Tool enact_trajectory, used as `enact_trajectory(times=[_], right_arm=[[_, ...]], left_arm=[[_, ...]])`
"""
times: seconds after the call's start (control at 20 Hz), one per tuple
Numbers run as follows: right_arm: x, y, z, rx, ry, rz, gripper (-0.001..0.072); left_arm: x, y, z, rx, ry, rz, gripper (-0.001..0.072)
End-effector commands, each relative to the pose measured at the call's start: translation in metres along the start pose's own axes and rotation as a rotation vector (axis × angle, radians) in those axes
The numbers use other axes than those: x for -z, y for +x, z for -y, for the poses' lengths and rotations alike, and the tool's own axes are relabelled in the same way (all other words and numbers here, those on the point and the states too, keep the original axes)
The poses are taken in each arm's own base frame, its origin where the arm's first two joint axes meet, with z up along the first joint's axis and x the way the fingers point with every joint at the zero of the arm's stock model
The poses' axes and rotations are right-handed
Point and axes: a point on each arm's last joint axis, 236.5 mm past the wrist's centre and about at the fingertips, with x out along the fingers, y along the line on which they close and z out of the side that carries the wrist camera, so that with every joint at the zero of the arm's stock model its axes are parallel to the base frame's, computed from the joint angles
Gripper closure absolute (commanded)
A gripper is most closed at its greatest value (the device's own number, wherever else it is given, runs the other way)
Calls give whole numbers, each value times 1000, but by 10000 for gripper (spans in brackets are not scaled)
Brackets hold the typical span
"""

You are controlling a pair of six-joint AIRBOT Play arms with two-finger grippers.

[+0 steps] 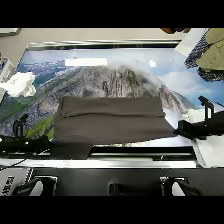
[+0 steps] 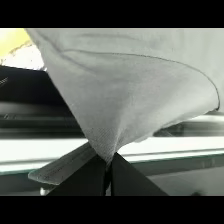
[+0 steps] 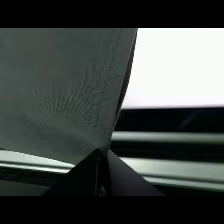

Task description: Fold the clothes and pants, and hang the long-sleeved shirts on hangers.

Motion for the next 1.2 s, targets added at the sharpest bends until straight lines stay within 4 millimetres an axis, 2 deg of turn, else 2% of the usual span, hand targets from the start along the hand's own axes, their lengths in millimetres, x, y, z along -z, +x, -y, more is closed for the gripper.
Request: enact_trajectory(times=[0.0,0.1,0.2,0.3,0.45,0.6,0.7,0.85,0.95,1.15], right_arm=[[34,-30,6,149,-15,33,685],[30,-32,-3,119,-19,65,685],[10,-23,-15,53,-33,99,685],[-11,0,-17,18,-49,74,685],[-28,42,-18,22,-90,-14,685],[-54,64,-16,74,-92,-11,685],[-77,65,-7,125,-61,33,685],[-107,56,7,201,-30,116,685],[-121,51,17,251,-21,154,685],[-140,55,21,267,-28,163,685]], left_arm=[[9,-20,5,-21,13,6,690],[-7,-28,11,-16,27,61,690],[-33,-32,14,-18,45,123,690],[-55,-27,17,-19,83,111,691],[-92,-12,23,-21,130,60,690],[-135,2,32,-22,165,42,691],[-160,13,38,-21,185,20,691],[-192,30,43,-19,198,-2,690],[-212,36,44,-16,198,1,691],[-244,45,52,15,200,17,690]])
